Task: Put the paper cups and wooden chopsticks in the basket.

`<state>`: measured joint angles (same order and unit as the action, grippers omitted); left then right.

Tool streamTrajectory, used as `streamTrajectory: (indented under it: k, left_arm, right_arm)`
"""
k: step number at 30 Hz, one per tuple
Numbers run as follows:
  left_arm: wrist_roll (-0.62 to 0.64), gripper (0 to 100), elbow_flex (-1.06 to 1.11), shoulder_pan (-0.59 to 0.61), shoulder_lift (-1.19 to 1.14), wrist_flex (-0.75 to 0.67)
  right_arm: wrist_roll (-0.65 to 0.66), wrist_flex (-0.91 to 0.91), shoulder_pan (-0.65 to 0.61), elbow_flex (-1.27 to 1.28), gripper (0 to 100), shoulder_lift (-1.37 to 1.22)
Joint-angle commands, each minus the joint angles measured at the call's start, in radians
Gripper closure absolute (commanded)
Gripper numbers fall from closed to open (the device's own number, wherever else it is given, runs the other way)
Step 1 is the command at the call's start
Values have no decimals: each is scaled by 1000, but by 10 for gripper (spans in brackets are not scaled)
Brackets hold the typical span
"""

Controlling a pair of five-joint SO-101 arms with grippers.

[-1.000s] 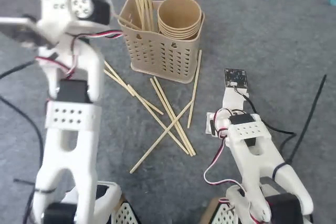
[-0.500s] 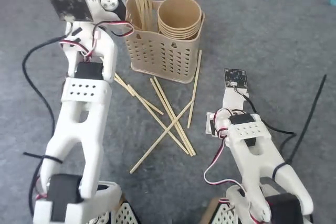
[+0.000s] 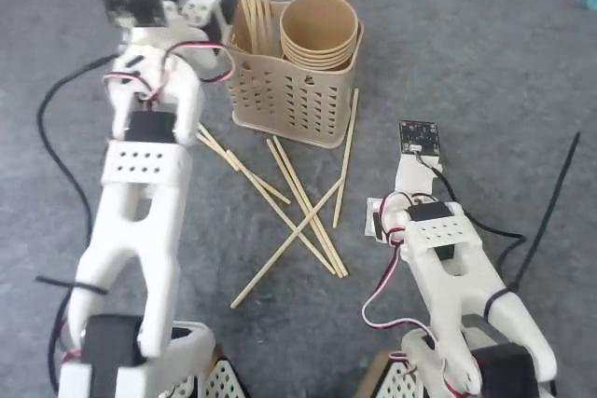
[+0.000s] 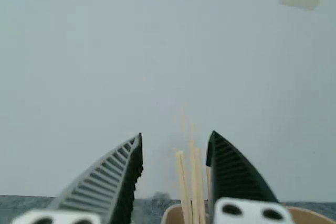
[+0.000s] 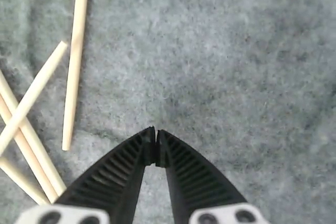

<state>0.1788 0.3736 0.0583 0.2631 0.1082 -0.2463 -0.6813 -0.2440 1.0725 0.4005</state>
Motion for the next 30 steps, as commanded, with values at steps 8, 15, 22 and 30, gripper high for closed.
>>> streamTrajectory:
  k: [8, 15, 22, 30]
  left_arm:
    - [3, 987, -125, 121, 417, 396]
    - [21, 987, -120, 275, 391, 651]
    - [250, 987, -125, 376, 167, 750]
    - [253, 986, -165, 338, -169, 746]
  right_arm:
    - [-5, 16, 15, 0, 991, 33]
    - [-5, 10, 15, 2, 991, 33]
    - [-5, 16, 15, 17, 991, 36]
    - [-5, 18, 13, 28, 991, 42]
